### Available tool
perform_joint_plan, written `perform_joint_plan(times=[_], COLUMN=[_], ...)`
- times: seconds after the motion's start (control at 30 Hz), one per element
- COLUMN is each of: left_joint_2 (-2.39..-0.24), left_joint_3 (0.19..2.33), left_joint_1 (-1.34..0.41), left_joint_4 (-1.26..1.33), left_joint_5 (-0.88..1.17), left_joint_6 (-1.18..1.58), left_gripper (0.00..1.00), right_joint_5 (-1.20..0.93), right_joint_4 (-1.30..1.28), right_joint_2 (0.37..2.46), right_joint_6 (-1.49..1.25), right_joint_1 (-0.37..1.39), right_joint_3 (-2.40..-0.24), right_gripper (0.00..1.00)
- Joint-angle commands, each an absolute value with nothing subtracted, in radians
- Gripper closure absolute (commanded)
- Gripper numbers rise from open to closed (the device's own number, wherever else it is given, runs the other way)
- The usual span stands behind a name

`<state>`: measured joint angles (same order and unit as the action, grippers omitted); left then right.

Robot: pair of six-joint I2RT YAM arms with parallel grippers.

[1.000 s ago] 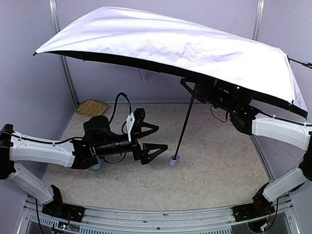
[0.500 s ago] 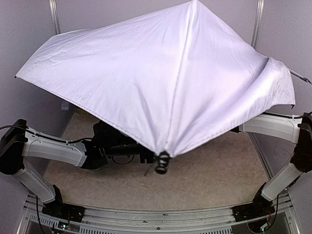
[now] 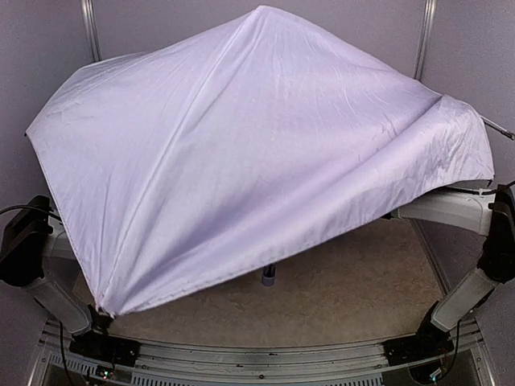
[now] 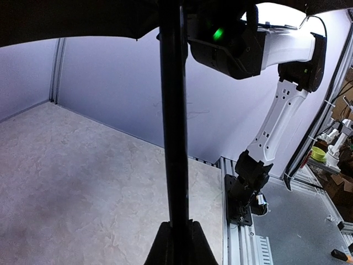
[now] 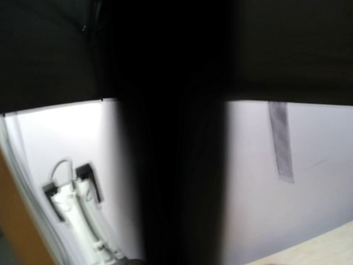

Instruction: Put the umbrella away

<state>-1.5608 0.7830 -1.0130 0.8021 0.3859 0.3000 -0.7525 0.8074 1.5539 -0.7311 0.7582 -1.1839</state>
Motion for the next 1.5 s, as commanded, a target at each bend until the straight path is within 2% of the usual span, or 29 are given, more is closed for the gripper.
perform_joint_plan(times=[0.0,0.03,0.1,0.17,0.27,0.47,0.5,0.53,0.67,0.87,1.03,1.27,1.37,1.47], left_joint_2=[-1.541,-1.531,-1.521,-1.52,-1.526,-1.531,-1.53,-1.53,-1.532,-1.539,-1.537,-1.54,-1.541,-1.54], left_joint_3=[0.738,0.724,0.708,0.704,0.698,0.69,0.688,0.687,0.687,0.693,0.692,0.693,0.693,0.693], left_joint_1=[-1.025,-1.03,-1.04,-1.05,-1.057,-1.057,-1.057,-1.057,-1.056,-1.058,-1.057,-1.058,-1.058,-1.058], left_joint_4=[0.935,0.955,0.975,0.978,0.982,0.988,0.987,0.986,0.988,0.99,0.989,0.98,0.98,0.976], left_joint_5=[0.3,0.267,0.209,0.174,0.154,0.146,0.145,0.144,0.156,0.163,0.164,0.162,0.163,0.165], left_joint_6=[0.325,0.33,0.331,0.322,0.304,0.3,0.3,0.299,0.298,0.307,0.31,0.304,0.299,0.296], left_gripper=[1.0,1.0,1.0,1.0,1.0,1.0,1.0,1.0,1.0,1.0,1.0,1.0,1.0,1.0], right_joint_5=[-0.619,-0.573,-0.479,-0.39,-0.289,-0.243,-0.23,-0.221,-0.222,-0.225,-0.225,-0.231,-0.236,-0.238], right_joint_4=[0.858,0.869,0.899,0.932,0.969,1.0,1.021,1.041,1.068,1.105,1.137,1.129,1.123,1.118], right_joint_2=[1.51,1.499,1.478,1.465,1.479,1.561,1.566,1.57,1.591,1.66,1.694,1.703,1.71,1.711], right_joint_6=[-0.739,-0.732,-0.714,-0.693,-0.656,-0.672,-0.672,-0.669,-0.662,-0.716,-0.75,-0.745,-0.748,-0.744], right_joint_1=[0.766,0.767,0.767,0.769,0.771,0.77,0.77,0.769,0.769,0.77,0.771,0.771,0.771,0.77], right_joint_3=[-1.184,-1.171,-1.147,-1.131,-1.133,-1.192,-1.192,-1.193,-1.229,-1.28,-1.301,-1.318,-1.328,-1.332], right_gripper=[0.63,0.52,0.39,0.33,0.31,0.41,0.5,0.53,0.45,0.43,0.57,0.61,0.72,0.92])
